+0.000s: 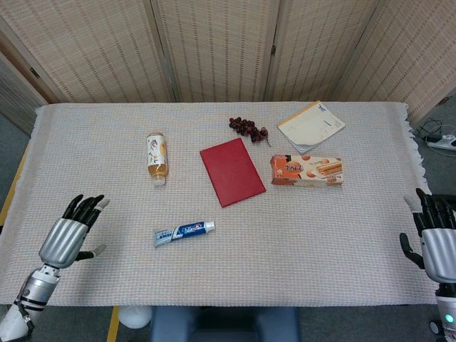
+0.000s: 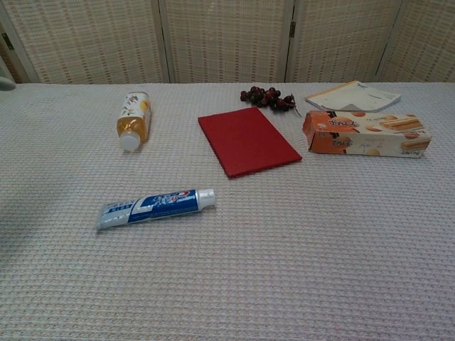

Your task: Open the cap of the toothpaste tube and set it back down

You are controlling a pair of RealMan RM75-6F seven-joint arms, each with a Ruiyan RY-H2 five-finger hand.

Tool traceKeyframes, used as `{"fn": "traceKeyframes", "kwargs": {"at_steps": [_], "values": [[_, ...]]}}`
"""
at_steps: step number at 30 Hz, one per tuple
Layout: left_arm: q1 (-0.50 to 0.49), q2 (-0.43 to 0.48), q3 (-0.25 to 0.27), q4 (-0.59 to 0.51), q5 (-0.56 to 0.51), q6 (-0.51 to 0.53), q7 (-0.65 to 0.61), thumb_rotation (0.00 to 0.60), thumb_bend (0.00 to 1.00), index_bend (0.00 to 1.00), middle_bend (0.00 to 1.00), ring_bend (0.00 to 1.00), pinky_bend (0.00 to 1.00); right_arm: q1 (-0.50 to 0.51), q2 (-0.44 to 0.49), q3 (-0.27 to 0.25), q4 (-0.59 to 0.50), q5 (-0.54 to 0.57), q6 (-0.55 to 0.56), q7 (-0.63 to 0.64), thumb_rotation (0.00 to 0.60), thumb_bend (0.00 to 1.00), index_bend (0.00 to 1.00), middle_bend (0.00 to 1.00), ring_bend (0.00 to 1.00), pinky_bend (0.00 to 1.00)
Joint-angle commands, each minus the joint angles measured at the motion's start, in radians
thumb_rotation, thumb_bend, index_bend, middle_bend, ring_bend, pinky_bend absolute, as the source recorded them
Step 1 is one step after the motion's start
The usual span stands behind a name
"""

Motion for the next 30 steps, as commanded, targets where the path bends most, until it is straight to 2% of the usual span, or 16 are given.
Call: {"fn": "traceKeyframes", "kwargs": {"at_steps": [1,6,13,22,30], "values": [[-0.063,-0.045,0.006,0.022,0.045,-0.058,-0.031,0.6,0.23,0.05,0.1,0.12,0.01,0.001,0.001,0.001,-0.003,0.004,-0.003,-0.004,0.6,0.51,0.0,0.0,0.02,0.0],[-0.14,-0.111,0.012,0.067,0.073,-0.138,-0.026,0.6,0.23,0.05,0.1,0.12,0.01,0.005,0.001,0.001,-0.012,0.008,-0.013,-0.012,0.6,0.51,0.0,0.0,0.02,0.0],[-0.222,-0.198,0.005,0.126,0.054,-0.232,-0.003,0.6,0.23,0.04,0.1,0.12,0.01,0.006,0.0,0.001,-0.021,0.007,-0.013,-0.02,0.6,0.51,0.0,0.0,0.03,0.0],[-0.277,-0.328,-0.008,0.238,-0.01,-0.293,0.048,0.6,0.23,0.04,0.1,0.12,0.02,0.005,0.0,-0.001,-0.015,0.009,-0.015,-0.01,0.6,0.51,0.0,0.0,0.03,0.0],[-0.299,-0.4,-0.011,0.312,-0.069,-0.325,0.07,0.6,0.23,0.05,0.1,0.12,0.02,0.002,0.002,0.004,-0.005,0.017,-0.011,0.01,0.6,0.51,0.0,0.0,0.04,0.0]]}}
